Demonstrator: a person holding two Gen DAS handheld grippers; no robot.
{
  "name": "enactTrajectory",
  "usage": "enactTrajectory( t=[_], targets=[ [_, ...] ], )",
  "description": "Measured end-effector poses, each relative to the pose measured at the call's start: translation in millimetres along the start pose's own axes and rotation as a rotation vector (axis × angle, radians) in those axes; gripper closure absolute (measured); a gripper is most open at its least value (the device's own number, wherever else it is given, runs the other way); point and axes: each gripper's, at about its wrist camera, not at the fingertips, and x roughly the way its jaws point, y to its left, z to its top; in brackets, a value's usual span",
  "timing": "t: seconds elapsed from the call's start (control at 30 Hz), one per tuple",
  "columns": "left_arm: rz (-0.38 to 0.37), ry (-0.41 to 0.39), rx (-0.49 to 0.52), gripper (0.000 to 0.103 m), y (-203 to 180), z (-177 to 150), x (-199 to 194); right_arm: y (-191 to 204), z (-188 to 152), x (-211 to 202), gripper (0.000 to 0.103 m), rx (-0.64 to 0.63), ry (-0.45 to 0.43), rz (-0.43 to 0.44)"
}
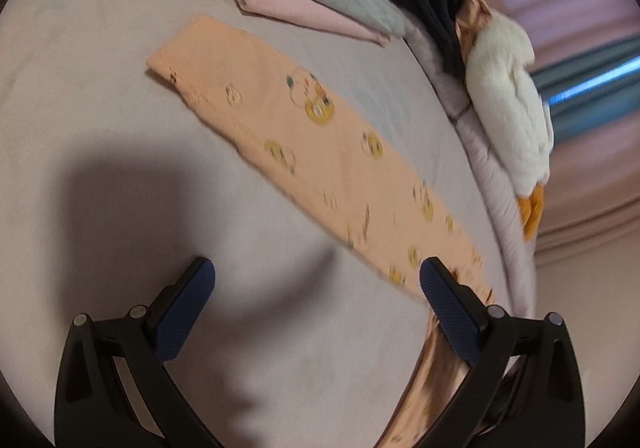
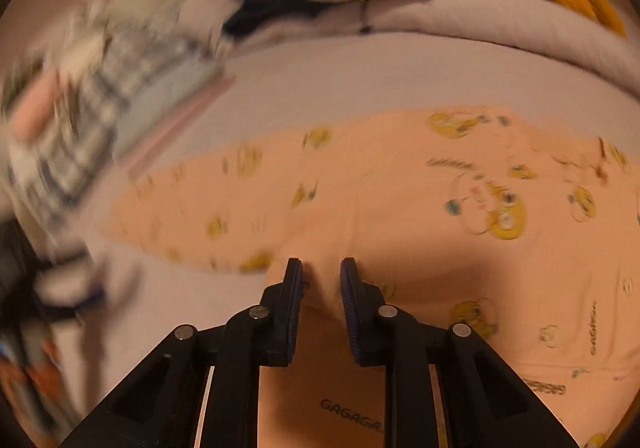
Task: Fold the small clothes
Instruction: 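Fold the held sleeve across the shirt body with the right tool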
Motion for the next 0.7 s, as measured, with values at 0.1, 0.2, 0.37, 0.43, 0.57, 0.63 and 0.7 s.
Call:
enactTrajectory(
  t=[0.1,0.2,0.37,0.43,0.57,0.63,0.7],
  targets=[
    [-0.047,-0.022,-0.057,0.001,9,17,3,13,-2,-1,0.080,-0.071,0.013,-0.050],
    [-0.098,-0.042,-0.111,0.001,17,36,10,8,-2,-17,0.080,-0.029,0.010,0.004],
    [-0.173,-0.087,-0.190,0.002,28,60,15,-5,-23,-51,0.080,0.014,-0.023,0.071],
    [-0.169,-0.098,-0.202,0.002,27,65,15,-18,-38,-60,0.080,0.042,-0.026,0.094],
    [-0.017,-0.092,-0.169,0.061,17,67,19,-33,-56,-74,0.080,0.079,-0.037,0.100],
    [0.056,-0.091,-0.150,0.076,14,64,19,-37,-63,-80,0.080,0.087,-0.046,0.086],
    [0.118,-0.101,-0.109,0.084,5,61,16,-42,-68,-85,0.080,0.102,-0.050,0.075]
  ],
)
